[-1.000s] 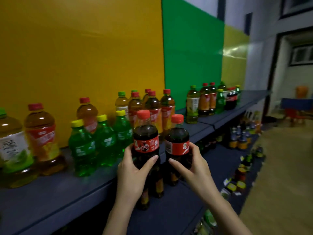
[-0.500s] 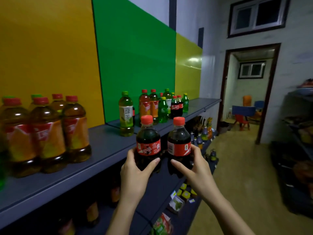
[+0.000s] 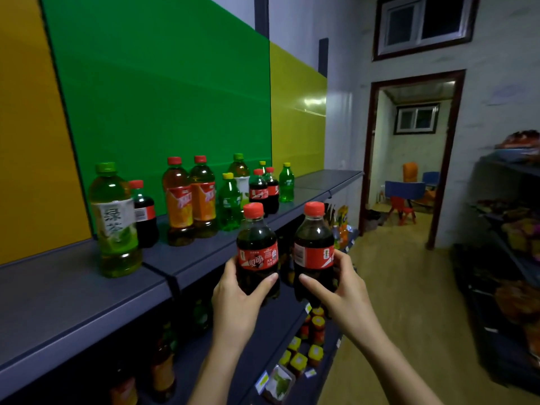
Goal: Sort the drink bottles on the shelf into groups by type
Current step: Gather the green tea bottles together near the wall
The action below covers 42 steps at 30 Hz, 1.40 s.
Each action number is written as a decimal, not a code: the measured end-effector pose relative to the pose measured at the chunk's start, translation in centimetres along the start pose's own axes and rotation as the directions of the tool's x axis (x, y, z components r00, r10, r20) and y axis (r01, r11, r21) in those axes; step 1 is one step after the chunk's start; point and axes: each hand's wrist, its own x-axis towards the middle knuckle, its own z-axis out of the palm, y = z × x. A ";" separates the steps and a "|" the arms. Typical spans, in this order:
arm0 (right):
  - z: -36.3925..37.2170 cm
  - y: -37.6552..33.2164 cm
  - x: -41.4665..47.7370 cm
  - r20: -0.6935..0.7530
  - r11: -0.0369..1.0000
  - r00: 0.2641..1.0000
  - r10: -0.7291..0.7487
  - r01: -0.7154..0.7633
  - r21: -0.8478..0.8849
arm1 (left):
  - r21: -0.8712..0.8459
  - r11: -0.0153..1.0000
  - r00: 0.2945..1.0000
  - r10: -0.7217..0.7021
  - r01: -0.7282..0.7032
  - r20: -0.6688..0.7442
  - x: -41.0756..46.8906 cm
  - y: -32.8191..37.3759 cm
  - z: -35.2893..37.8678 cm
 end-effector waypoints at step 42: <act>14.1 20.7 42.5 0.414 0.922 0.849 -0.328 0.194 0.334 | 0.536 0.775 0.757 0.118 0.335 -0.643 30.8 -13.2 19.7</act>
